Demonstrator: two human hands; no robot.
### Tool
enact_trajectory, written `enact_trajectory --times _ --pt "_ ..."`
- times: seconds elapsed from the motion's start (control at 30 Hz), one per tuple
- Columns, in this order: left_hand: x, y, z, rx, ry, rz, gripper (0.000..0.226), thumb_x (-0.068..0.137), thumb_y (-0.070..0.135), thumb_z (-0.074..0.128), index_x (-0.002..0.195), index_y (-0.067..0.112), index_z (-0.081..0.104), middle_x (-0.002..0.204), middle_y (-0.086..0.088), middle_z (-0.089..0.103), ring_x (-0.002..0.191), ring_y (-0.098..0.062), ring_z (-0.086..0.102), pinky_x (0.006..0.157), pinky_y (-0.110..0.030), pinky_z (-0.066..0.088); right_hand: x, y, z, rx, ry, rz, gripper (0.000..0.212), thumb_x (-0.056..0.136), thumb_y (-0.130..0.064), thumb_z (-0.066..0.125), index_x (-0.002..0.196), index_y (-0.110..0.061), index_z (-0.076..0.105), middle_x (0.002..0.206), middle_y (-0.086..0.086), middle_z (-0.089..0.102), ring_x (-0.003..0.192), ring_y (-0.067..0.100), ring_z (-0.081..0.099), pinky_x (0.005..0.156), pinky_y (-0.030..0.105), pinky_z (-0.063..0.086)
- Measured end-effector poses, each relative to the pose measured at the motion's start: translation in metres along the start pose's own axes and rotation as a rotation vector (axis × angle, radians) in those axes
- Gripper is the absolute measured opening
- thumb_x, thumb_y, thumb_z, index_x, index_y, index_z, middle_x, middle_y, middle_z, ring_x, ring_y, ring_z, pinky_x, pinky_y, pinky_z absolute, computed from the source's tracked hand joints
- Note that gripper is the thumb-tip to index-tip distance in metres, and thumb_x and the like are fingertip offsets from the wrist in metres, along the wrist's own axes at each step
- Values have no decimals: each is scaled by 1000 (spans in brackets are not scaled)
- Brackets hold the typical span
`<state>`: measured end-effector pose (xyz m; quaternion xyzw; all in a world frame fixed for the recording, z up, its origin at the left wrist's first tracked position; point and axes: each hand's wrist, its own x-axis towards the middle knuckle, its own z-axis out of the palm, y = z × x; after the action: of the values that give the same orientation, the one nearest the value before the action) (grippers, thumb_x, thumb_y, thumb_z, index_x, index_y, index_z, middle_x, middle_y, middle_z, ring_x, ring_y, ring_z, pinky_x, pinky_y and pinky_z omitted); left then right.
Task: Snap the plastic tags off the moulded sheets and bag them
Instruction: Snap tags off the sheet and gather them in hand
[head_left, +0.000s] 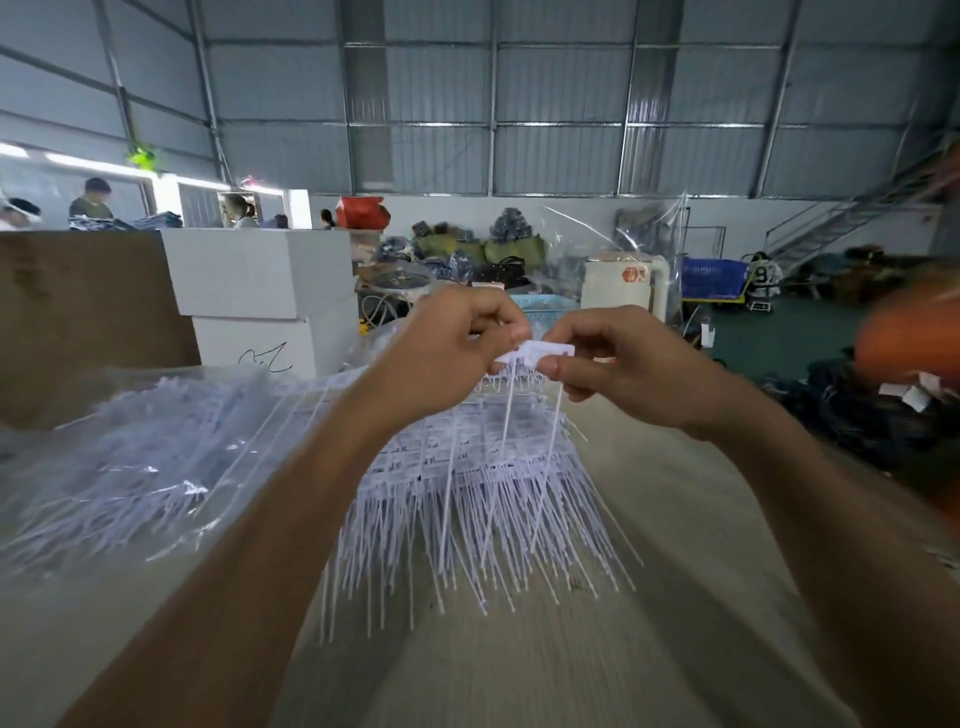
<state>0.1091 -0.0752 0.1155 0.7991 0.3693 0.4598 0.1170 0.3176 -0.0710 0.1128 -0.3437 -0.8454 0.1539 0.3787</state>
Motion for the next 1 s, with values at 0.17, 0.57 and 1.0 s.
enact_trajectory --times 0.17,0.57,1.0 --pt "-3 -3 -2 -139 4 -9 19 100 8 58 115 17 62 58 -29 39 57 -23 44 55 -13 45 2 -3 1 -179 62 -48 13 91 -30 70 92 -17 72 69 -1 67 69 13 64 80 41 52" --pt "0 -12 -1 -281 1 -74 17 99 10 60 103 26 65 57 -20 43 49 -17 40 48 -22 35 4 -11 6 -419 135 -181 17 90 -25 74 100 -12 76 87 2 69 77 13 59 72 25 47" --pt "-2 -16 -2 -373 -13 -166 10 99 14 62 94 21 68 53 1 39 45 -8 39 47 -17 38 3 -17 10 -573 161 -323 16 91 -16 73 102 -4 75 90 7 67 75 13 52 72 37 49"
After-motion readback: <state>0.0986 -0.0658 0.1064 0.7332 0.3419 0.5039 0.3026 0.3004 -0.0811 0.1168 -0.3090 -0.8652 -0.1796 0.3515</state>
